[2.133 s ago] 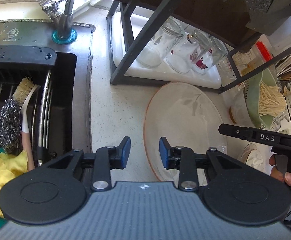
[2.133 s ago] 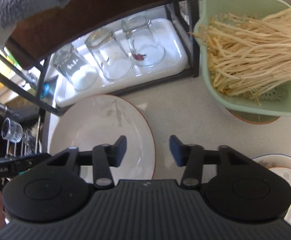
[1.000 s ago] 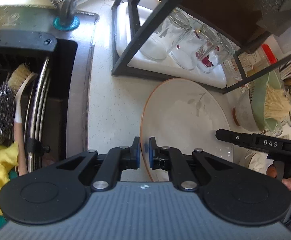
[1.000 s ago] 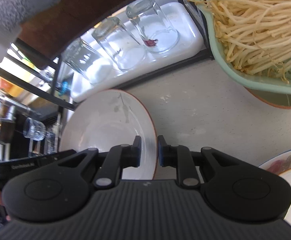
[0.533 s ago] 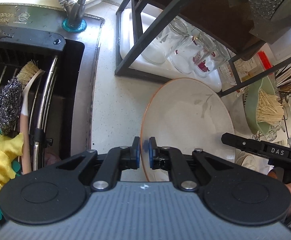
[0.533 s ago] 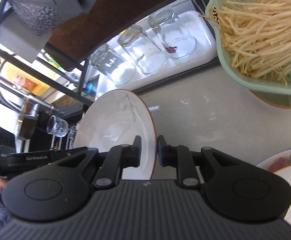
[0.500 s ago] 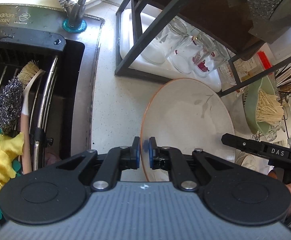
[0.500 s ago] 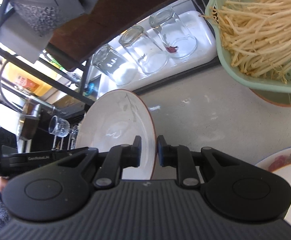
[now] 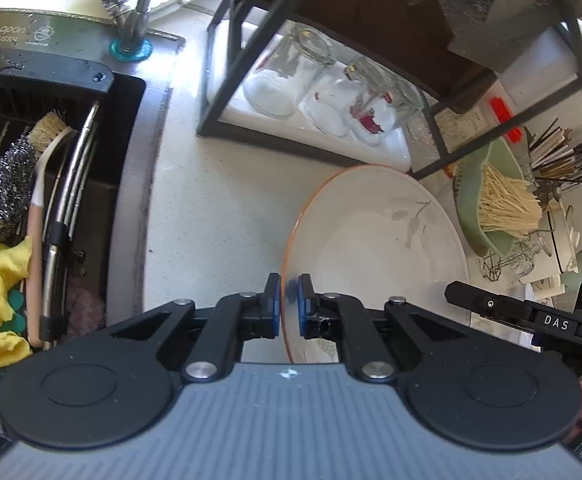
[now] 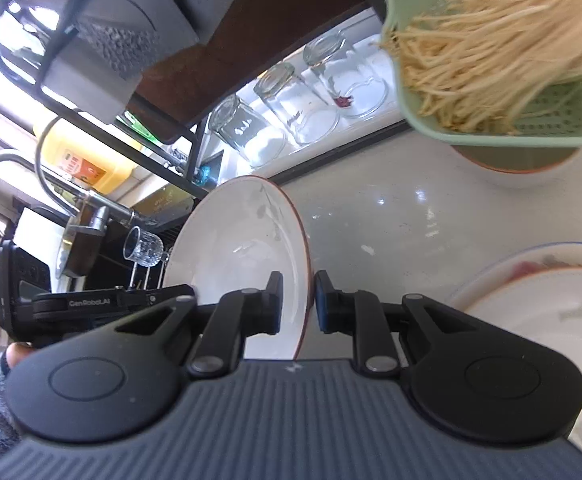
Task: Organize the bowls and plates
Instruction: 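Lift the leaf plate with both grippers and carry it toward the plate stack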
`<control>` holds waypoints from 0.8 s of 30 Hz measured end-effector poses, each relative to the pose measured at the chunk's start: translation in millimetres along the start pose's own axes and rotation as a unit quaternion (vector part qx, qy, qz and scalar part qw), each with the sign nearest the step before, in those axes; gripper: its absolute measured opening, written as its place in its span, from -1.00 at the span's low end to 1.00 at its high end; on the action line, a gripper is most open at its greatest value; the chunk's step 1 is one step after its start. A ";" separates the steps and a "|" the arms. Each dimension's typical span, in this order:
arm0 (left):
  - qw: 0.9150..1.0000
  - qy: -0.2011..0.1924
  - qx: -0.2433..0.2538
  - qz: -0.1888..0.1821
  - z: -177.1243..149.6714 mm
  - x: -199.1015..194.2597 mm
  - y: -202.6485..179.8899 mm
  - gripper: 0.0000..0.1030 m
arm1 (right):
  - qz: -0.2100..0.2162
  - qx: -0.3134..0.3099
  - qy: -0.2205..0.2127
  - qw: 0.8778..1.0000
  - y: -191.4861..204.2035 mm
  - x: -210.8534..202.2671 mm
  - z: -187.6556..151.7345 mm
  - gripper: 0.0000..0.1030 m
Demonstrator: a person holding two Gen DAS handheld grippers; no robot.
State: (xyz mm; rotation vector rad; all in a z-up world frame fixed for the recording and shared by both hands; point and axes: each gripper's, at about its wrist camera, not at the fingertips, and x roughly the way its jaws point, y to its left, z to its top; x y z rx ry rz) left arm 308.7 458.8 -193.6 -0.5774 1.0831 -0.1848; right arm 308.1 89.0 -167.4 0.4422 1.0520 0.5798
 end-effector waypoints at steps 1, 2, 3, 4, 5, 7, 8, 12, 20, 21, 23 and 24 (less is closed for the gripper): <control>1.000 0.000 0.001 -0.002 -2.0 -0.2 -3.4 -0.82 | 0.000 0.000 -0.003 1.000 -1.5 -5.2 -1.4 -0.61; 1.000 0.000 0.002 -0.003 -3.5 -0.4 -6.9 -0.82 | 0.001 0.000 -0.006 1.000 -3.0 -10.0 -2.6 -0.61; 1.000 0.000 0.004 -0.004 -5.4 -0.2 -11.4 -0.82 | 0.001 0.001 -0.008 1.000 -4.5 -14.3 -3.5 -0.61; 1.000 -0.001 0.004 -0.007 -6.7 -0.2 -14.8 -0.82 | 0.002 0.001 -0.011 1.000 -6.5 -20.4 -5.0 -0.61; 1.000 -0.002 0.003 -0.009 -7.8 -0.4 -17.8 -0.82 | 0.003 -0.001 -0.013 1.000 -8.1 -25.1 -6.1 -0.61; 1.000 -0.005 0.004 -0.012 -10.4 -0.1 -26.7 -0.82 | 0.006 0.001 -0.018 1.000 -12.0 -34.9 -8.2 -0.61; 1.000 -0.007 0.006 -0.013 -11.8 -0.5 -31.7 -0.82 | 0.007 0.001 -0.020 1.000 -14.2 -39.7 -9.1 -0.61; 1.000 -0.011 0.016 -0.015 -18.9 0.0 -51.8 -0.82 | 0.010 0.001 -0.032 0.999 -23.1 -58.4 -12.7 -0.61; 0.999 0.003 0.025 -0.019 -38.1 10.2 -92.9 -0.82 | 0.017 0.000 -0.037 0.999 -51.2 -93.6 -24.1 -0.61; 0.999 0.003 0.028 -0.018 -40.2 10.4 -98.6 -0.82 | 0.018 0.000 -0.037 0.999 -55.9 -98.7 -26.6 -0.61; 0.999 0.003 0.035 -0.016 -44.4 12.0 -111.2 -0.82 | 0.021 -0.001 -0.039 0.999 -64.5 -107.7 -30.6 -0.61; 0.999 0.002 0.039 -0.014 -47.5 12.5 -118.6 -0.82 | 0.022 0.000 -0.039 0.999 -68.6 -111.9 -32.2 -0.61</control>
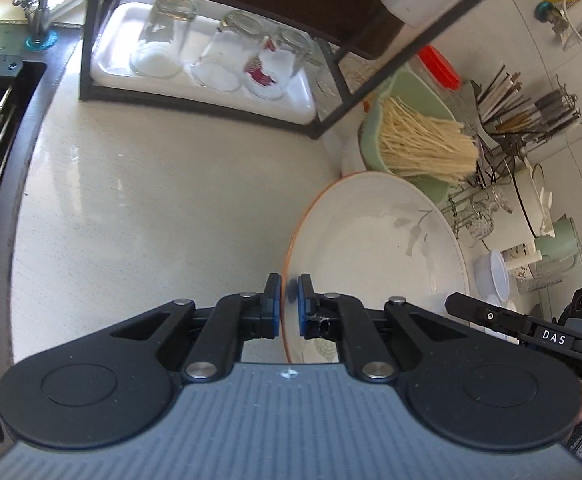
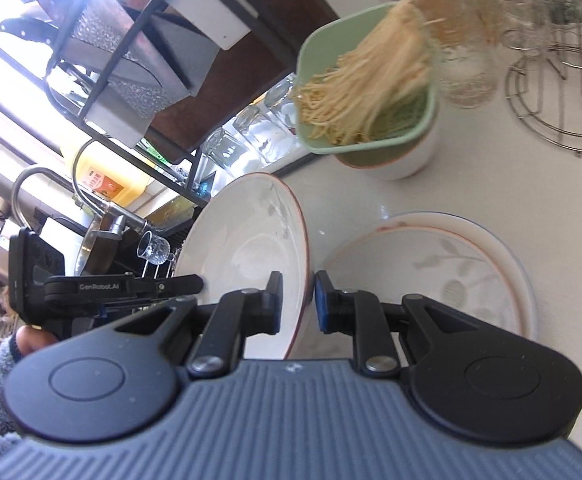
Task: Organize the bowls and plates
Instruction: 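Lift the leaf plate with both grippers and carry it toward the plate stack, then lower the held leaf plate onto the plate stack with both grippers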
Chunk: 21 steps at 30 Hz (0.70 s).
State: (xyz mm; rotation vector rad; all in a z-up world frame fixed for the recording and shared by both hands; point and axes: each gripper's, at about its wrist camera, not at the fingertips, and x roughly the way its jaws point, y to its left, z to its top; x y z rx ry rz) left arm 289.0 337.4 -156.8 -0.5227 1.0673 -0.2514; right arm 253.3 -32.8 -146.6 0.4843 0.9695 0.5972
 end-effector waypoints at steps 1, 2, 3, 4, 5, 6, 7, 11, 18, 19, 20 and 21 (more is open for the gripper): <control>1.000 -0.001 0.003 0.001 -1.7 0.9 -6.0 -0.82 | 0.001 0.000 0.000 1.000 -4.2 -4.9 -1.4 -0.61; 1.000 -0.001 0.003 0.000 -4.6 2.3 -10.8 -0.82 | 0.002 -0.001 -0.001 1.000 -8.1 -9.0 -3.3 -0.61; 1.000 -0.001 0.003 0.001 -7.6 4.5 -15.0 -0.82 | 0.003 -0.001 -0.001 1.000 -12.0 -12.8 -4.5 -0.61; 1.000 0.000 0.003 0.003 -10.6 7.8 -21.3 -0.82 | 0.004 -0.001 -0.001 1.000 -16.2 -16.9 -6.3 -0.61; 1.000 0.001 0.004 0.004 -13.1 11.3 -26.9 -0.82 | 0.004 -0.003 0.000 1.000 -20.6 -20.7 -7.7 -0.61; 1.000 0.002 0.005 0.005 -15.9 14.1 -32.3 -0.82 | 0.003 -0.003 0.002 1.000 -25.2 -23.9 -9.0 -0.61; 1.000 0.003 0.006 0.004 -18.2 17.5 -37.6 -0.82 | 0.001 -0.002 0.003 1.000 -30.1 -27.0 -10.5 -0.61; 1.000 0.005 -0.001 -0.008 -27.6 33.6 -53.7 -0.82 | -0.004 0.006 0.006 1.000 -53.0 -39.3 -16.6 -0.61; 1.000 0.018 -0.001 0.020 -39.3 60.9 -73.6 -0.82 | -0.004 0.005 0.016 1.000 -83.9 -46.3 -20.8 -0.61; 0.999 0.023 -0.005 0.023 -40.3 62.9 -74.4 -0.82 | -0.002 0.007 0.017 1.000 -87.4 -44.8 -19.9 -0.61; 0.999 0.027 -0.006 0.028 -41.9 63.8 -74.4 -0.82 | 0.002 0.011 0.017 1.000 -90.7 -43.9 -19.5 -0.61; 0.999 0.027 -0.003 0.033 -43.0 64.0 -75.3 -0.82 | 0.006 0.014 0.016 1.000 -93.4 -43.1 -18.8 -0.61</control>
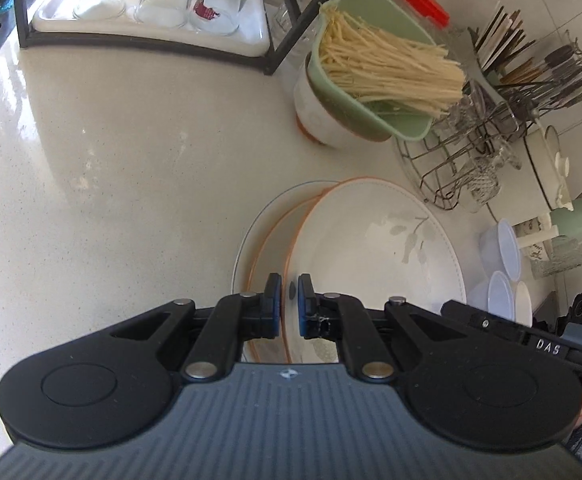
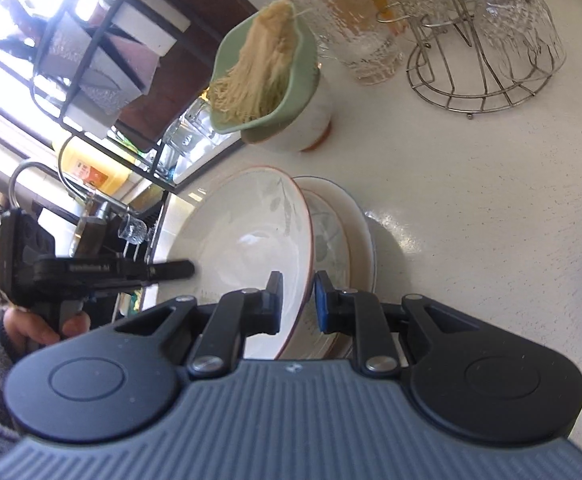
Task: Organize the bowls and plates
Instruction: 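Lower the held leaf plate onto the plate stack with both grippers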
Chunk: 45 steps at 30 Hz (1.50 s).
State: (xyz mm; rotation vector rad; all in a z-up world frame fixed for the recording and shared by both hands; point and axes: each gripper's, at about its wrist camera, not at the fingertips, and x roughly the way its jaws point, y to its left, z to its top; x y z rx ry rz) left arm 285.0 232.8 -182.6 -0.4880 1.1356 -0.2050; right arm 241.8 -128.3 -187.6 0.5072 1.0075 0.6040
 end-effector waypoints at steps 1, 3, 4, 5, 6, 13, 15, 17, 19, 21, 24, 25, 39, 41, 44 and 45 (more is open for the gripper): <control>1.000 0.001 0.001 0.004 -0.6 0.2 -0.4 -0.82 | 0.005 0.001 0.000 1.000 -2.5 1.4 0.7 -0.61; 1.000 0.006 -0.006 0.008 -0.9 1.4 1.0 -0.82 | 0.008 -0.002 0.003 1.000 -5.1 4.7 1.7 -0.61; 1.000 0.007 -0.007 0.010 -0.7 2.6 0.9 -0.82 | 0.009 -0.004 0.006 1.000 -5.9 6.5 2.4 -0.61; 1.000 0.009 -0.007 0.013 -0.1 3.8 0.6 -0.82 | 0.010 -0.006 0.009 1.000 -6.9 7.8 2.4 -0.61; 1.000 0.010 -0.007 0.017 1.6 5.9 0.0 -0.82 | 0.010 -0.006 0.011 1.000 -7.7 9.1 2.6 -0.61; 0.999 0.022 0.002 0.034 6.3 16.1 -5.6 -0.82 | 0.003 0.000 0.003 1.000 -12.0 14.3 0.8 -0.61; 0.999 0.027 0.005 0.038 7.2 18.6 -5.7 -0.82 | 0.001 0.004 -0.003 1.000 -12.7 14.9 -0.6 -0.61; 0.999 0.032 0.002 0.035 7.9 19.5 -3.4 -0.82 | -0.001 0.009 -0.004 1.000 -13.2 16.4 -1.2 -0.61; 0.999 0.035 0.004 0.034 8.4 19.7 -2.8 -0.82 | -0.005 0.007 -0.007 1.000 -12.0 17.1 -1.0 -0.61; 0.999 0.039 0.000 0.031 9.9 20.6 -2.7 -0.81 | -0.008 0.013 -0.008 1.000 -12.0 18.4 -0.1 -0.62; 0.998 0.047 -0.012 0.029 12.9 22.7 -1.4 -0.80 | -0.013 0.024 -0.011 1.000 -12.1 20.0 0.8 -0.62; 0.998 0.048 -0.013 0.029 13.5 22.4 -1.4 -0.80 | -0.014 0.029 -0.011 0.999 -12.7 21.0 1.2 -0.62; 0.993 0.107 -0.043 -0.013 19.3 19.0 16.9 -0.69 | -0.035 0.077 -0.008 0.996 -10.0 30.0 -1.6 -0.63; 0.992 0.110 -0.061 -0.021 19.5 18.5 21.9 -0.69 | -0.038 0.083 -0.010 0.996 -9.6 30.4 -2.3 -0.63; 0.990 0.111 -0.081 -0.026 19.0 16.6 25.1 -0.69 | -0.043 0.086 -0.011 0.995 -8.2 31.1 -2.0 -0.63; 0.989 0.112 -0.093 -0.027 18.6 15.5 27.5 -0.69 | -0.044 0.087 -0.013 0.995 -8.1 31.1 -2.4 -0.63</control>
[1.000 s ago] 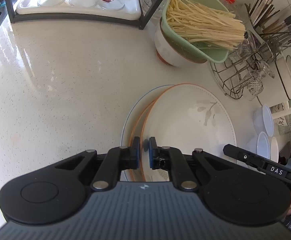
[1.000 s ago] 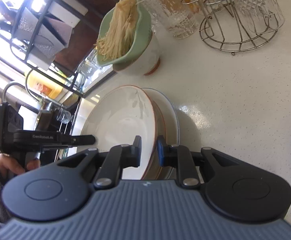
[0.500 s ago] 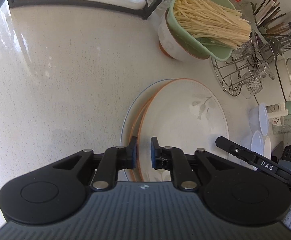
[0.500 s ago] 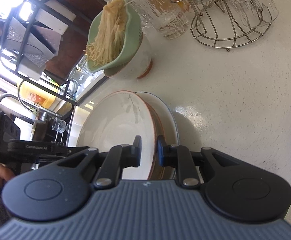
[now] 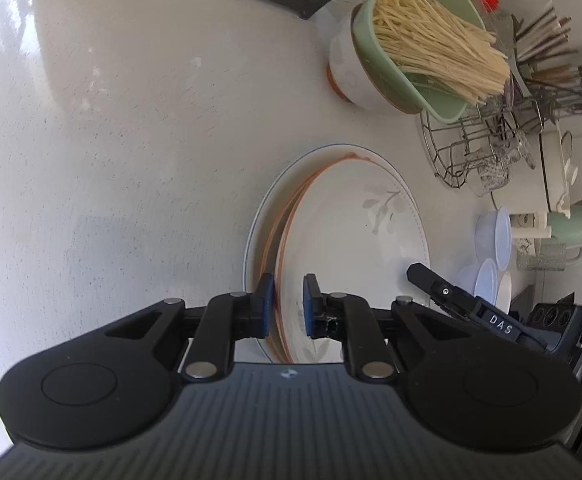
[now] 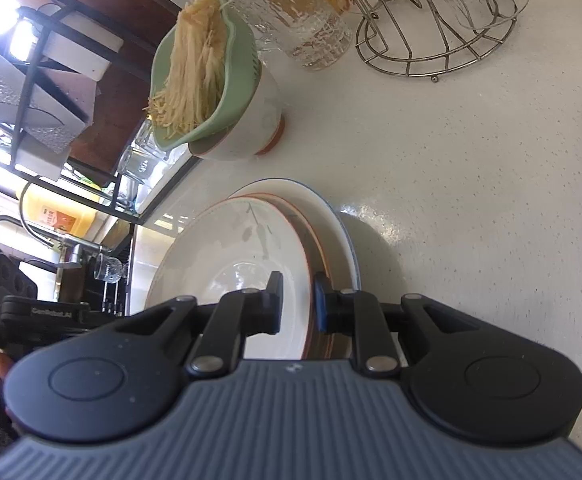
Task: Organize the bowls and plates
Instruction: 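Lower the held leaf plate onto the plate stack with both grippers, then open both grippers and release the leaf plate on the stack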
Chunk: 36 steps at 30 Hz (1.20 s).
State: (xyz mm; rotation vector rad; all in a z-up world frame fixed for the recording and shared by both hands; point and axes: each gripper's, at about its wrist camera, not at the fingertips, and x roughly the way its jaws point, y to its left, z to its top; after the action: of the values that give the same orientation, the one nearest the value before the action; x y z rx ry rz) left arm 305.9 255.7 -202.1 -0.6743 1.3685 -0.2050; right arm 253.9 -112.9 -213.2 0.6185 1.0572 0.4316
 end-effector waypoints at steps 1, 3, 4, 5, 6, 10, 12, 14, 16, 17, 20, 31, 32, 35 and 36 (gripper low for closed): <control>1.000 0.001 -0.011 -0.001 0.0 -1.3 2.8 -0.69 | 0.001 0.003 -0.002 1.000 -0.9 -0.1 -0.4 -0.63; 1.000 0.002 -0.025 0.003 -0.8 -4.5 7.8 -0.69 | 0.004 0.015 -0.006 1.000 -3.9 0.1 -0.8 -0.65; 1.000 0.001 -0.031 -0.006 -1.7 -7.0 10.6 -0.69 | 0.005 0.020 -0.008 1.000 -4.6 -0.4 -1.2 -0.65; 0.999 0.001 -0.034 -0.012 -2.5 -9.7 12.7 -0.69 | 0.005 0.021 -0.009 1.000 -4.4 -0.4 -1.3 -0.64; 0.999 0.000 -0.035 -0.017 -3.1 -12.4 14.7 -0.69 | 0.003 0.019 -0.012 1.000 -3.5 -0.3 -1.6 -0.64; 0.999 -0.010 -0.024 -0.024 -5.4 -23.2 14.0 -0.69 | -0.013 0.012 -0.015 1.000 2.5 -0.8 -2.0 -0.64; 0.999 -0.020 -0.014 -0.028 -6.9 -30.7 11.9 -0.69 | -0.026 0.010 -0.020 0.999 7.1 -2.2 -2.0 -0.63; 0.999 -0.029 -0.002 -0.028 -7.3 -37.6 9.6 -0.69 | -0.044 0.005 -0.022 0.999 12.8 -2.2 -2.9 -0.64; 0.999 -0.035 0.011 -0.031 -7.3 -44.2 7.5 -0.69 | -0.060 0.009 -0.025 0.998 18.0 -2.0 -2.5 -0.63; 0.999 -0.038 0.018 -0.030 -7.4 -47.0 5.9 -0.69 | -0.064 0.014 -0.028 0.997 19.3 -2.5 -2.9 -0.61; 0.998 -0.046 0.039 -0.029 -7.6 -52.6 0.4 -0.69 | -0.079 0.019 -0.043 0.996 24.3 -5.9 -5.1 -0.59; 0.989 -0.045 0.143 -0.011 -16.0 -59.9 -18.3 -0.69 | -0.135 -0.012 -0.101 0.986 49.7 -28.4 -9.7 -0.59; 0.987 -0.048 0.151 -0.010 -16.6 -61.6 -20.0 -0.69 | -0.139 -0.021 -0.107 0.984 54.7 -30.7 -10.9 -0.59; 0.983 -0.060 0.175 -0.006 -17.6 -68.2 -28.0 -0.69 | -0.137 -0.035 -0.124 0.982 69.4 -37.4 -15.4 -0.59; 0.981 -0.065 0.183 -0.007 -17.9 -71.3 -31.4 -0.69 | -0.138 -0.038 -0.131 0.981 75.2 -40.0 -17.0 -0.59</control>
State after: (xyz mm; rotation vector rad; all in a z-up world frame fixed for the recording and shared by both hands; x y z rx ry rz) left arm 281.2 261.3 -126.3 -0.3809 1.1604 -0.4058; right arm 218.5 -76.0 -143.0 0.4377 0.8543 0.1428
